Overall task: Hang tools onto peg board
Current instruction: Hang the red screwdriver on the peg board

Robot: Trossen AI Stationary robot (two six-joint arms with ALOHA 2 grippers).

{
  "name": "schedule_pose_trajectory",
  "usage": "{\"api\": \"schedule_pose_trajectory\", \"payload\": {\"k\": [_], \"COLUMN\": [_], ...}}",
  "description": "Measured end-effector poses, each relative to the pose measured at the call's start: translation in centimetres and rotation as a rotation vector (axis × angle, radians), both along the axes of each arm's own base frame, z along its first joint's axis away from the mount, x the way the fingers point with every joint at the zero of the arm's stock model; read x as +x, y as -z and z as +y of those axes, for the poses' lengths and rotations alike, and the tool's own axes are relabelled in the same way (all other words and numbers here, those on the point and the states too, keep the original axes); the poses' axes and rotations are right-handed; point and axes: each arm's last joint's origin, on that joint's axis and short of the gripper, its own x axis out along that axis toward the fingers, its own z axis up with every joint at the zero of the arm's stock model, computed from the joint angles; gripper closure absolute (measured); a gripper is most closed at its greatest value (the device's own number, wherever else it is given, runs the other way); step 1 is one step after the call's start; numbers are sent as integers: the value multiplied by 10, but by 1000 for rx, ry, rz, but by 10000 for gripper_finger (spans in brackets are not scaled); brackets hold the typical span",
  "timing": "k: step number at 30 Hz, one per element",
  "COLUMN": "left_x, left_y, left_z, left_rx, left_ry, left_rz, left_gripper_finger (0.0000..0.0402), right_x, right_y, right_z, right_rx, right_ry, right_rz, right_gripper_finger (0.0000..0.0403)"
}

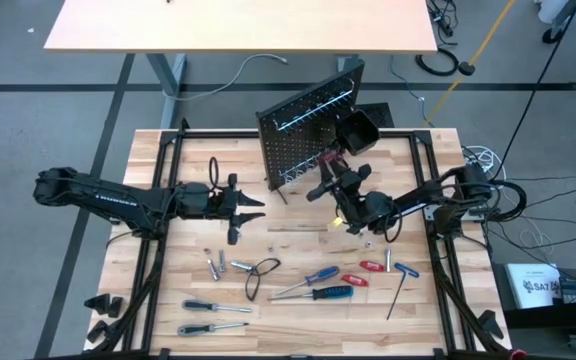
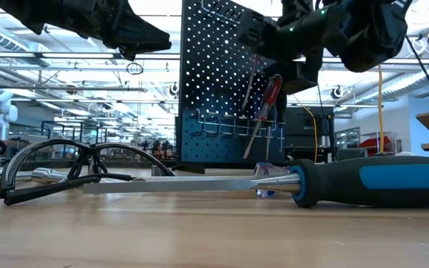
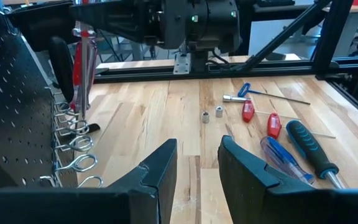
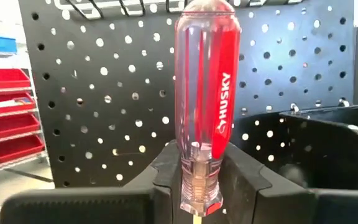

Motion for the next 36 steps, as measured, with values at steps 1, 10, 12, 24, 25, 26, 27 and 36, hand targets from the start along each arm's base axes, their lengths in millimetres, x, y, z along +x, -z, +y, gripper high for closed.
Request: {"api": "schedule_pose_trajectory", "payload": {"k": [1,10,12,24,25,26,27,36], "left_x": [0,0,0,0,0,0,0,0], "left_y": [0,0,-1,-1,-1,-1,-1,-1], "left_z": [0,0,0,0,0,0,0,0], "left_rx": [0,-1,-2,-3,-3,-2,-2,-2], "left_ry": [0,0,0,0,0,0,0,-1], "left_rz": [0,-4,-10,-8,-8,-7,-7,-7], "left_gripper_finger": [281,281,281,281,281,281,281,281], "right_x": [0,4,4,9,9,10,11,13], "right_y": [0,7,8,22,24,26,28,34], "right_z": [0,-6,-8,-23,-24,-24,-24,-25], "right_rx": [2,26,29,50,51,50,48,52], "right_ry": [-4,-6,-1,8,11,10,4,-6], "right_rz": [-6,18,26,32,40,48,55,80], "right_gripper_finger": [334,334,334,334,334,334,334,334]}}
